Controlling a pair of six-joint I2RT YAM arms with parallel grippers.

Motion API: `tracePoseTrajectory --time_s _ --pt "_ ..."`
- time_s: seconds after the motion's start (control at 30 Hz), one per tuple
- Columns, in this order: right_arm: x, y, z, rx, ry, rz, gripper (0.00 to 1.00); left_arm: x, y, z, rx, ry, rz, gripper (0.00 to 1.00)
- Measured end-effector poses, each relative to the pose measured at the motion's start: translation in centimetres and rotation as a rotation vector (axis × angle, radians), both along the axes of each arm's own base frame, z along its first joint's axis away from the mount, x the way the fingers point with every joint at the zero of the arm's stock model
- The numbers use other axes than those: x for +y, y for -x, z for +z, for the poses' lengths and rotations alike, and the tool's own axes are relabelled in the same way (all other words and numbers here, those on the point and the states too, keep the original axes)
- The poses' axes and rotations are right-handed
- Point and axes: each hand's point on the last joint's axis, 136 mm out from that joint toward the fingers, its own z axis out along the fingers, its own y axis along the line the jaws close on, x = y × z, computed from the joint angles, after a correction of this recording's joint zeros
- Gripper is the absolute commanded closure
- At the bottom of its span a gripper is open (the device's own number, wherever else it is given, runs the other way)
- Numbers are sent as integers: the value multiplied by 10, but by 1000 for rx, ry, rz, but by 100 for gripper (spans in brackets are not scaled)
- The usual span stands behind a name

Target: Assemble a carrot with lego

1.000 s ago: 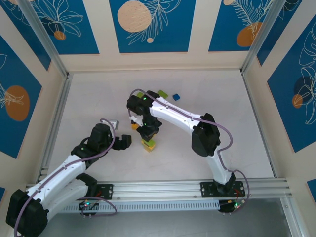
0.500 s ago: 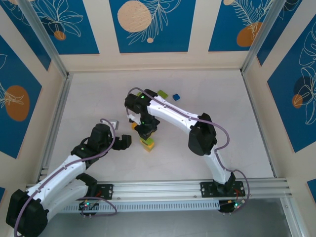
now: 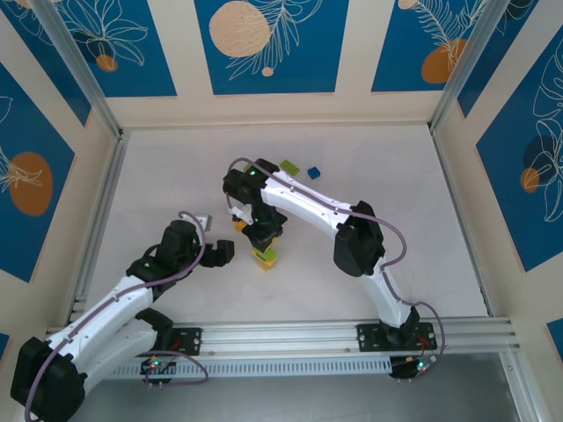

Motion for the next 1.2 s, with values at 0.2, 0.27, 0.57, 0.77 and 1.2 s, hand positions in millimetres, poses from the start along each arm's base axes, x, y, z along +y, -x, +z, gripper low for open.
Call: tracePoseTrajectory --time_s 0.2,0.27,0.57,0.77,1.2 --pt "0 0 0 1 1 0 76 0 0 0 0 0 0 6" --pt "0 0 0 1 1 -1 76 0 0 0 0 0 0 6" --pt "4 -8 1 -7 -16 -12 76 0 0 -1 2 -1 0 6" --pt "4 -8 1 -8 -17 -13 76 0 0 -1 -1 -1 -1 6" --pt "2 -5 -3 0 -14 -13 77 0 0 -2 1 -2 -1 6"
